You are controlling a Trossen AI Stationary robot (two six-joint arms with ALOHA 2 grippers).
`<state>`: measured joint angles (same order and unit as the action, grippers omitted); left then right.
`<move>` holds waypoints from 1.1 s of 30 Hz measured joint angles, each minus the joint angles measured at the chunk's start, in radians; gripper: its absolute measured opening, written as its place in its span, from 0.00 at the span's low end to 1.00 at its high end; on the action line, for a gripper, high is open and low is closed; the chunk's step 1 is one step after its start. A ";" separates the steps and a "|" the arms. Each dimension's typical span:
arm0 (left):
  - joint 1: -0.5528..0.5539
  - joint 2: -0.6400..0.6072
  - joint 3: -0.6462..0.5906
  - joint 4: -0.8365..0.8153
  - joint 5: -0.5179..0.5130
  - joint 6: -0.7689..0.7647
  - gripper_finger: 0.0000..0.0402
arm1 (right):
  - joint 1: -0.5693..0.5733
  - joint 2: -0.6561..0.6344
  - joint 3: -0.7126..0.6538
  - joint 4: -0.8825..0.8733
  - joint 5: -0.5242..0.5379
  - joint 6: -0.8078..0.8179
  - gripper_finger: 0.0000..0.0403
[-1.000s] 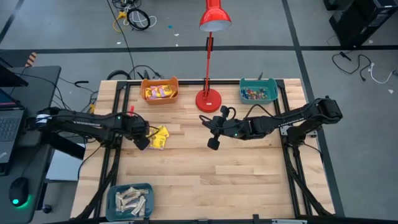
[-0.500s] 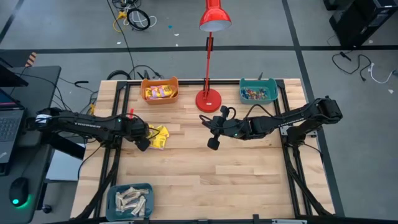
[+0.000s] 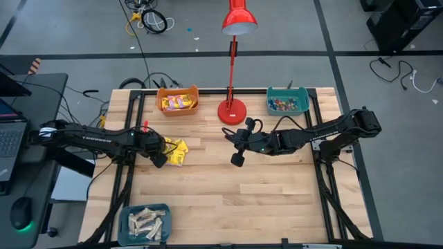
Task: Sort candy
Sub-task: Put the yellow candy into the orange bin
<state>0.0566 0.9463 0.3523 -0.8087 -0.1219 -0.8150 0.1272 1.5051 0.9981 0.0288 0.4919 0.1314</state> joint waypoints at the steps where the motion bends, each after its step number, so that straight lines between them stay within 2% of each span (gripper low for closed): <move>1: 0.000 0.000 0.000 0.001 0.000 0.000 0.29 | 0.000 0.000 0.000 0.000 0.000 0.000 0.00; 9: 0.000 0.003 0.012 -0.002 0.013 0.024 0.05 | 0.000 0.000 0.000 0.000 0.000 0.000 0.01; 11: 0.000 0.005 0.029 -0.008 0.034 0.045 0.01 | 0.000 0.000 0.000 0.000 0.000 0.000 0.01; 18: -0.010 0.004 0.122 -0.006 0.028 0.139 0.01 | 0.000 0.000 0.000 -0.001 0.000 0.000 0.00; 24: -0.044 0.003 0.191 -0.005 -0.022 0.196 0.00 | 0.000 0.000 0.000 -0.004 0.000 0.000 0.00; 29: -0.106 0.003 0.260 0.006 -0.088 0.286 0.00 | 0.000 0.000 0.000 -0.004 -0.009 0.000 0.01; 33: -0.169 0.003 0.318 0.069 -0.190 0.390 0.00 | 0.000 0.000 0.000 -0.003 -0.045 0.023 0.01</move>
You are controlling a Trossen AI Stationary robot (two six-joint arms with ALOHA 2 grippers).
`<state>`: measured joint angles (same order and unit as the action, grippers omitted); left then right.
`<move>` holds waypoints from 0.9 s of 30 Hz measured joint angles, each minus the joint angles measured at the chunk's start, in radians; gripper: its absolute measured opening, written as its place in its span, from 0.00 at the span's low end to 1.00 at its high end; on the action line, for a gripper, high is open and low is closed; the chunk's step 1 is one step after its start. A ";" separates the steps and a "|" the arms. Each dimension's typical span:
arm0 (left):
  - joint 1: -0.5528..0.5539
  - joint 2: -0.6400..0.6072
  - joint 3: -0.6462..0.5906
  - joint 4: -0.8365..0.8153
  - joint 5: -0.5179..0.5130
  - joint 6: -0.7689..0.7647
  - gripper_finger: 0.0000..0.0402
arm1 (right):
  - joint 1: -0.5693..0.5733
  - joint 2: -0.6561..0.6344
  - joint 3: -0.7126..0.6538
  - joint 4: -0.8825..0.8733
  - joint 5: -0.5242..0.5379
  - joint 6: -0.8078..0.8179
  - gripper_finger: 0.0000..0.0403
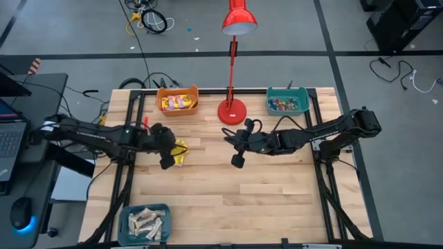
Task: Sort candy
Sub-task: Put the yellow candy into the orange bin
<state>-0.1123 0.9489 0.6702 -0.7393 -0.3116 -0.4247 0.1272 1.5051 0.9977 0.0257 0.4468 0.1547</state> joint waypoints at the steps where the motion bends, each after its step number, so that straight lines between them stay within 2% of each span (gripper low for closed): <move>1: -0.016 0.000 0.012 0.037 -0.032 0.036 0.00 | 0.000 0.001 0.000 0.002 -0.001 0.005 0.01; 6: -0.089 0.000 0.031 0.274 -0.174 0.297 0.00 | 0.000 0.037 -0.001 0.096 -0.004 -0.022 0.02; 11: -0.142 0.000 0.031 0.474 -0.269 0.563 0.00 | 0.005 0.074 -0.001 0.196 -0.004 -0.074 0.09; 16: -0.166 -0.001 0.032 0.574 -0.465 0.630 0.00 | 0.021 0.081 -0.001 0.266 0.005 -0.137 0.21; 18: -0.166 0.001 0.031 0.602 -0.561 0.620 0.00 | 0.035 0.081 -0.001 0.299 0.055 -0.186 0.26; 21: -0.165 0.011 0.032 0.668 -0.676 0.555 0.00 | 0.059 0.081 -0.001 0.345 0.188 -0.298 0.32; 24: -0.165 0.029 0.032 0.743 -0.683 0.566 0.00 | 0.071 0.081 -0.001 0.391 0.269 -0.403 0.37; 27: -0.166 0.058 0.032 0.819 -0.583 0.663 0.00 | 0.069 0.080 -0.001 0.458 0.202 -0.439 0.40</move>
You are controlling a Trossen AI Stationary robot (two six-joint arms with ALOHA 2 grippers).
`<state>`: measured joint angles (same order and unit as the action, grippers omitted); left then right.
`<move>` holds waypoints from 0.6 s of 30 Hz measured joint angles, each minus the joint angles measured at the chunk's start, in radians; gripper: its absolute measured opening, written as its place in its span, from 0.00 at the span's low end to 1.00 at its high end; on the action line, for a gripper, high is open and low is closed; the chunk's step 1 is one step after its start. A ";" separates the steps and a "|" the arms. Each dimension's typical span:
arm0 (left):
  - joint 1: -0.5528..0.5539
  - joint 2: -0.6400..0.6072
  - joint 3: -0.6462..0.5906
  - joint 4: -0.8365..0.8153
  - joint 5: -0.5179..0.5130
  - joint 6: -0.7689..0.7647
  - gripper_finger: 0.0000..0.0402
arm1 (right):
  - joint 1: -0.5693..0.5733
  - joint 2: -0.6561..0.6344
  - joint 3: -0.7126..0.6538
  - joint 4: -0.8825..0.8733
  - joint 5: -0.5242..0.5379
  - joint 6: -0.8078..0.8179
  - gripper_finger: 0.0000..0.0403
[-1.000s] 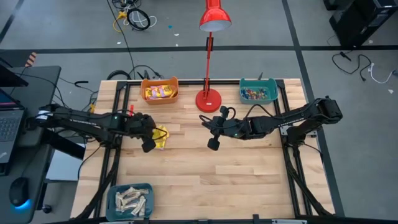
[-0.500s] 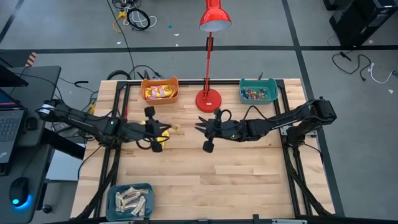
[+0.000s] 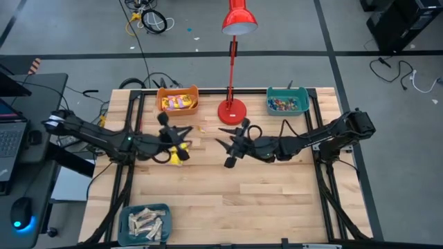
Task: Sort candy
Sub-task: Put the yellow candy into the orange bin
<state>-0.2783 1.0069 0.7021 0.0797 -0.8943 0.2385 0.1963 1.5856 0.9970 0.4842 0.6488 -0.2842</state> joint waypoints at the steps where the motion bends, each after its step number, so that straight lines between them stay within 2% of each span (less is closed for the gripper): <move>1: 0.000 0.013 0.000 0.033 0.032 0.040 0.00 | -0.002 0.000 0.000 0.015 -0.035 -0.002 0.41; 3: -0.004 0.035 0.000 0.069 0.074 0.165 0.00 | -0.002 0.000 0.000 0.026 -0.087 0.031 0.42; 6: -0.021 0.060 0.000 0.079 0.079 0.362 0.00 | 0.001 -0.002 0.000 0.031 -0.142 0.110 0.42; 9: -0.040 0.065 0.000 0.088 0.078 0.496 0.00 | 0.017 -0.002 0.000 0.020 -0.188 0.207 0.41; 14: -0.109 0.065 0.000 0.118 0.102 0.768 0.00 | 0.024 -0.002 0.000 -0.070 -0.235 0.455 0.41; 18: -0.165 0.065 0.000 0.143 0.104 1.061 0.00 | -0.014 -0.003 -0.043 -0.056 -0.421 0.653 0.41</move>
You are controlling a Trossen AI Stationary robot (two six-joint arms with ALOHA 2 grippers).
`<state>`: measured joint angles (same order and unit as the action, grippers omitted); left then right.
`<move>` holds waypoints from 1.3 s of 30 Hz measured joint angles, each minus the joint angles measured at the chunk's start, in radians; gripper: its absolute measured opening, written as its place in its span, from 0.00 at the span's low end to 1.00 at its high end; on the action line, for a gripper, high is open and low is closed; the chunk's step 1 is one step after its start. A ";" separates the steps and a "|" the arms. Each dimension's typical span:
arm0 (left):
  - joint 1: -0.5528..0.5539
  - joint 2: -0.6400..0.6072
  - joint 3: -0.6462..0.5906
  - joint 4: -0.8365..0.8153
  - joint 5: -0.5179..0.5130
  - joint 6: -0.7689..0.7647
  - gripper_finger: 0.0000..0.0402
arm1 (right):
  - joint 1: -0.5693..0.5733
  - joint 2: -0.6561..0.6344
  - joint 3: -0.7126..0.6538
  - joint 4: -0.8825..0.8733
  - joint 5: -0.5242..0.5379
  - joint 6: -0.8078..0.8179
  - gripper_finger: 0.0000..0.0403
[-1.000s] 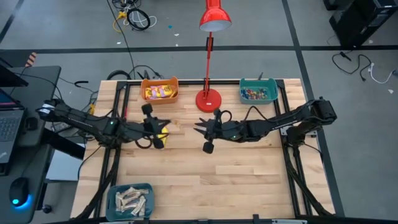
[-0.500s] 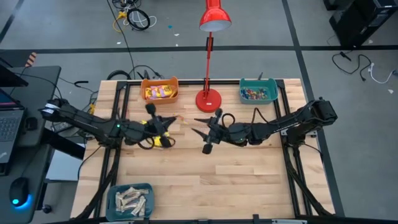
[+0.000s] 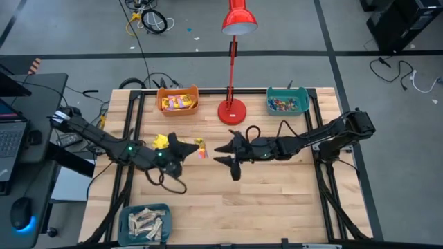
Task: Sort candy
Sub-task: Put the yellow candy into the orange bin
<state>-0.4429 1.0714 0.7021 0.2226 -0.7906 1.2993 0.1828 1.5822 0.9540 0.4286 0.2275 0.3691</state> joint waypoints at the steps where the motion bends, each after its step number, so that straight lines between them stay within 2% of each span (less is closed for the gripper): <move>1: -0.012 0.000 0.000 0.007 0.000 0.056 0.00 | -0.009 0.000 -0.014 0.028 -0.057 0.035 0.41; 4: -0.043 0.000 0.000 0.060 0.024 0.133 0.00 | -0.037 0.000 -0.062 0.165 -0.159 0.089 0.42; 6: -0.054 0.000 0.000 0.108 0.052 0.134 0.00 | -0.050 0.001 -0.094 0.240 -0.165 0.046 0.42; 8: -0.060 0.000 0.000 0.150 0.049 0.128 0.00 | -0.051 0.002 -0.118 0.288 -0.137 -0.050 0.42; 10: -0.071 -0.001 0.000 0.165 0.046 0.137 0.00 | -0.042 0.002 -0.135 0.323 -0.124 -0.079 0.42; 20: -0.083 0.000 0.000 0.186 0.052 0.211 0.00 | -0.049 0.003 -0.178 0.480 -0.191 0.180 0.42; 25: -0.083 0.000 0.000 0.195 0.064 0.216 0.00 | -0.051 0.003 -0.180 0.510 -0.183 0.230 0.42; 30: -0.073 0.000 0.000 0.275 0.071 0.223 0.00 | -0.048 0.003 -0.180 0.528 -0.180 0.228 0.42; 33: -0.052 0.011 0.000 0.341 0.069 0.216 0.00 | -0.044 0.003 -0.165 0.533 -0.153 0.093 0.42; 36: -0.035 0.022 0.000 0.401 0.047 0.161 0.00 | -0.019 0.003 -0.145 0.549 -0.093 -0.248 0.42; 39: -0.018 0.030 0.000 0.448 -0.019 0.094 0.00 | 0.035 0.003 -0.129 0.542 0.011 -0.585 0.42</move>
<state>-0.4606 1.1016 0.7021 0.6709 -0.8094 1.3934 0.2177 1.5856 0.8254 0.9703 0.2383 -0.2162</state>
